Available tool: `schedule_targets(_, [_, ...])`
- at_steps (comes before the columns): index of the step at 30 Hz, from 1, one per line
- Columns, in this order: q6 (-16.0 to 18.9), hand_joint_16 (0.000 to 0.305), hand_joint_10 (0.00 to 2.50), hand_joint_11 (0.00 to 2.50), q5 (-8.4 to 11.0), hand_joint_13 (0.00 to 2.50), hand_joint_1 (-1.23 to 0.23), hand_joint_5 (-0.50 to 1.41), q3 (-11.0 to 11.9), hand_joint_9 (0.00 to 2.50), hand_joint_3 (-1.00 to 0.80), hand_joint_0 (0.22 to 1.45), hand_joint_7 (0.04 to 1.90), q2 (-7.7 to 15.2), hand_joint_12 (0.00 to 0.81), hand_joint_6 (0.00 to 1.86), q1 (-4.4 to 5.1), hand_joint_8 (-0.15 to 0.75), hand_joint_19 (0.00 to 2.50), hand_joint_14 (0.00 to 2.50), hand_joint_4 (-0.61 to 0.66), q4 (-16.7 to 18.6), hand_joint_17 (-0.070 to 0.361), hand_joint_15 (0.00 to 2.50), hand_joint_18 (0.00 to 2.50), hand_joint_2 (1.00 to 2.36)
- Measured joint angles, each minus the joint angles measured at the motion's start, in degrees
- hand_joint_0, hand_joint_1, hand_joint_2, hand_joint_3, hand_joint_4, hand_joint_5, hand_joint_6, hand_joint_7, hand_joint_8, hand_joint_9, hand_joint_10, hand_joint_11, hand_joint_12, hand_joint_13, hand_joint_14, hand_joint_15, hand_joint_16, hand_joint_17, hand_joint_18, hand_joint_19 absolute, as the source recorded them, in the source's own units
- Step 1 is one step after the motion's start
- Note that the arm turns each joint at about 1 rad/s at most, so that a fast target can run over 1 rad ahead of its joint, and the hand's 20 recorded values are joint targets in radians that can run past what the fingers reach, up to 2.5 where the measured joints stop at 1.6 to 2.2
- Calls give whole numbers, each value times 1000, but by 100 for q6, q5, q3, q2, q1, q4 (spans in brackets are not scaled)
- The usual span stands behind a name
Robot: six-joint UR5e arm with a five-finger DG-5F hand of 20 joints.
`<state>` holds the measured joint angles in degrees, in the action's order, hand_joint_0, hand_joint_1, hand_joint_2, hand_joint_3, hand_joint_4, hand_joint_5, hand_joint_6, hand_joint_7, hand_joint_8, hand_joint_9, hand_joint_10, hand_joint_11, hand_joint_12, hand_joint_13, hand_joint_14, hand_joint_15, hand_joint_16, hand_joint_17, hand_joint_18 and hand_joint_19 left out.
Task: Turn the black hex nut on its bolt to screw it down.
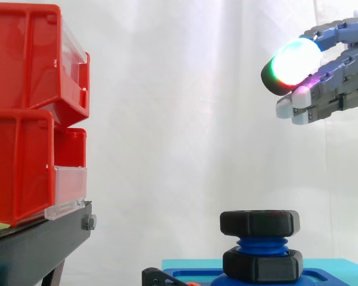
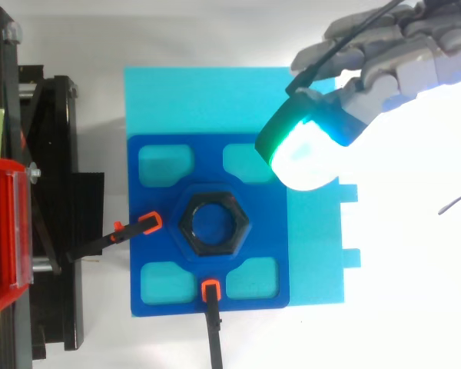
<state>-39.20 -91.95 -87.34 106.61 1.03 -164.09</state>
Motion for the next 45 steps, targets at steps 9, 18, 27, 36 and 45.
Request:
schedule_targets(9, [1, 55, 0, 0, -2, 394, -541, -203, 1, 607, -500, 465, 592, -1, 291, 501, 1, 193, 163, 0, 183, 0, 125, 0, 299, 1000])
schedule_targets(18, [19, 53, 12, 371, -19, 617, -550, -202, -1, 574, -500, 460, 658, -4, 307, 501, -1, 216, 377, 10, 180, -40, 120, 198, 530, 1000])
schedule_targets(27, [59, 50, 14, 504, 37, 682, -559, -196, 31, 502, -500, 457, 692, -2, 325, 501, 42, 242, 407, 13, 186, 125, 111, 319, 573, 1000])
schedule_targets(36, [-293, 34, 8, 262, 445, 380, -569, -188, 231, 491, -500, 457, 673, 6, 274, 501, 193, 228, 44, 0, 181, 580, 77, 0, 238, 1000])
schedule_targets(45, [-1405, 30, 7, 186, 685, 348, -573, -187, 497, 470, -500, 459, 668, 418, 260, 501, 388, 222, 0, 0, 180, 625, 68, 0, 187, 1000])
